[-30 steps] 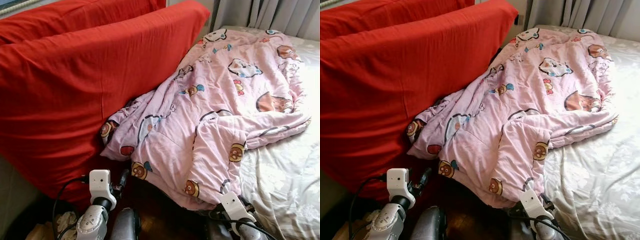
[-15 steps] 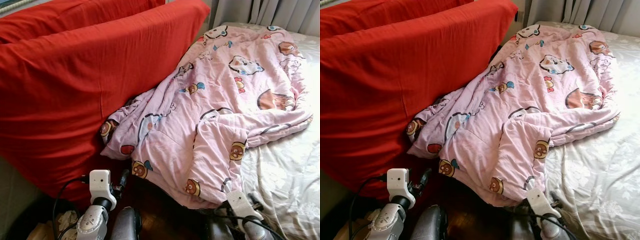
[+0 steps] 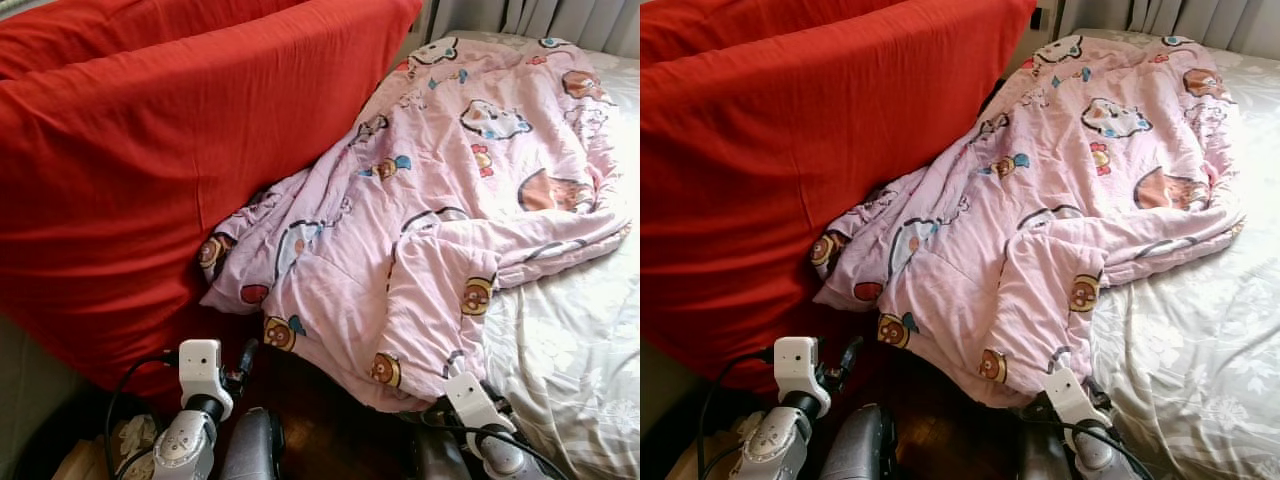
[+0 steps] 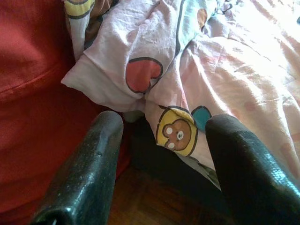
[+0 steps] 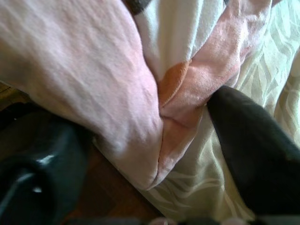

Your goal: Clean up the room

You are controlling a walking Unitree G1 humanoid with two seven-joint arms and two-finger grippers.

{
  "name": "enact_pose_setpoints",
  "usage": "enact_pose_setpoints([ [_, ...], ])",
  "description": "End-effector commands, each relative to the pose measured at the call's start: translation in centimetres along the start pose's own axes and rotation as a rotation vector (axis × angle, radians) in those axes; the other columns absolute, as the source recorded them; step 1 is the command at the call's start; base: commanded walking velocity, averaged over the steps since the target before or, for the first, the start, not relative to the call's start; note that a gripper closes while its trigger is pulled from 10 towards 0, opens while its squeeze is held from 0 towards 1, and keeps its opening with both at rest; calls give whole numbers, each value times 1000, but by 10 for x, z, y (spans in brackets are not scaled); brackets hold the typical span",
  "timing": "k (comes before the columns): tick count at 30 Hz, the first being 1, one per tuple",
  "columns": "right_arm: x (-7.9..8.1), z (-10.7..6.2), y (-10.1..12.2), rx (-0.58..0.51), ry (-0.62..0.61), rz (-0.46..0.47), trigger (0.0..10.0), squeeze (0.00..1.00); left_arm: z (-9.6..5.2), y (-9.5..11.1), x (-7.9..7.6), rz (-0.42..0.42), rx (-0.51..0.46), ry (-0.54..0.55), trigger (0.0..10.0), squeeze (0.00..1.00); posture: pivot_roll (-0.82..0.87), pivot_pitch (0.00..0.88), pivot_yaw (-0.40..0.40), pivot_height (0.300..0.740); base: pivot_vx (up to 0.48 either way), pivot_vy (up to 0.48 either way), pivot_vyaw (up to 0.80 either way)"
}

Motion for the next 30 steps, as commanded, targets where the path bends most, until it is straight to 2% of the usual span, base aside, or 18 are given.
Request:
enact_pose_setpoints([
  [1,0,-1,-4,20,-4,-11,0,0,-4,-7,2,6,33,-6,10000,0,76,162,48,603,0,0,0],
  [13,-13,-1,-6,32,-60,-11,0,0,-6,-10,1,8,40,-5,10000,0,67,161,42,603,0,0,0],
  [30,-13,2,2,18,-58,1,0,0,2,-6,1,6,34,6,10000,0,58,140,32,603,0,0,0],
])
Point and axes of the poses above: a point about 5 cm out from each wrist's last joint towards the gripper, its own z axis pointing out of the wrist towards the gripper, its own y axis along the axis of the wrist's last joint, x = y × z, the point moved 3 cm from there along z, pointing out of the wrist towards the gripper, and after that the axes turned 14 degrees about z, right-handed, at the moved point
